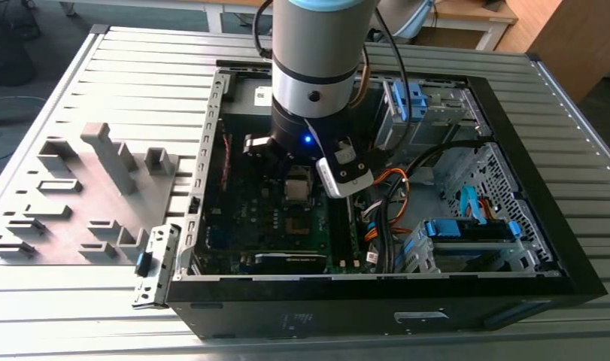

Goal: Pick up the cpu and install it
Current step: 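Place the cpu into insertion slot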

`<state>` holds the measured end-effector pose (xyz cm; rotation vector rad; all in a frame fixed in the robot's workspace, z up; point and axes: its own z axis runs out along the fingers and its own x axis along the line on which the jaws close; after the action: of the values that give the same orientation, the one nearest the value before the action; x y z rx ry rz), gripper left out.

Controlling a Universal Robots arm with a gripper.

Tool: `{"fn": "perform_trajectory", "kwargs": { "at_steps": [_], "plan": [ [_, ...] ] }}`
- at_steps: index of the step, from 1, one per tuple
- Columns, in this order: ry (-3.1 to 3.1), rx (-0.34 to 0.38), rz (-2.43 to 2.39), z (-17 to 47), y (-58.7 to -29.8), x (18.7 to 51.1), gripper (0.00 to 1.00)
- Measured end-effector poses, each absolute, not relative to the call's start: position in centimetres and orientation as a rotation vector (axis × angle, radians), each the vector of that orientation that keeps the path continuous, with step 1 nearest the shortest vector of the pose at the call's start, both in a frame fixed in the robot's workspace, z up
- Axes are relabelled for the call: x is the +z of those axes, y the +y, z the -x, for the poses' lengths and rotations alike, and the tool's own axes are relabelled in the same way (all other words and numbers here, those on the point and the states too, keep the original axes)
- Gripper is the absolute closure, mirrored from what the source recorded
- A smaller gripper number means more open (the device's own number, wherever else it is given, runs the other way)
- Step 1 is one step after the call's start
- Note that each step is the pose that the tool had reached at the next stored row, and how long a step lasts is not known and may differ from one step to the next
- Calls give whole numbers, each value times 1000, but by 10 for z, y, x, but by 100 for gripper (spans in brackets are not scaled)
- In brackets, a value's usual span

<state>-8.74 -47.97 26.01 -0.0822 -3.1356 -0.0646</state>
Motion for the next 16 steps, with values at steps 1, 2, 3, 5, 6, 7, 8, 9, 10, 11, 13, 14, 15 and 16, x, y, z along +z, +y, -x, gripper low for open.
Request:
{"fn": "perform_trajectory", "kwargs": {
  "at_steps": [1,2,3,5,6,7,8,9,10,11,13,14,15,16],
  "plan": [
    [-3136,-65,82,87,-480,260,53],
    [-3136,-65,82,87,-480,260,53],
    [-3136,-65,82,87,-480,260,53],
    [-3136,-66,82,87,-480,259,53],
    [-3136,-65,81,87,-480,258,53],
    [-3136,-65,81,87,-480,258,53],
    [-3136,-65,81,87,-480,258,53],
    [-3136,-65,81,87,-480,258,53],
    [-3136,-65,81,87,-480,258,53],
    [-3136,-65,81,87,-480,258,53],
    [-3136,-65,81,87,-480,258,53],
    [-3136,-65,81,87,-480,258,53],
    [-3136,-66,81,87,-479,258,53],
    [-3136,-66,81,87,-479,258,53]
  ]
}}
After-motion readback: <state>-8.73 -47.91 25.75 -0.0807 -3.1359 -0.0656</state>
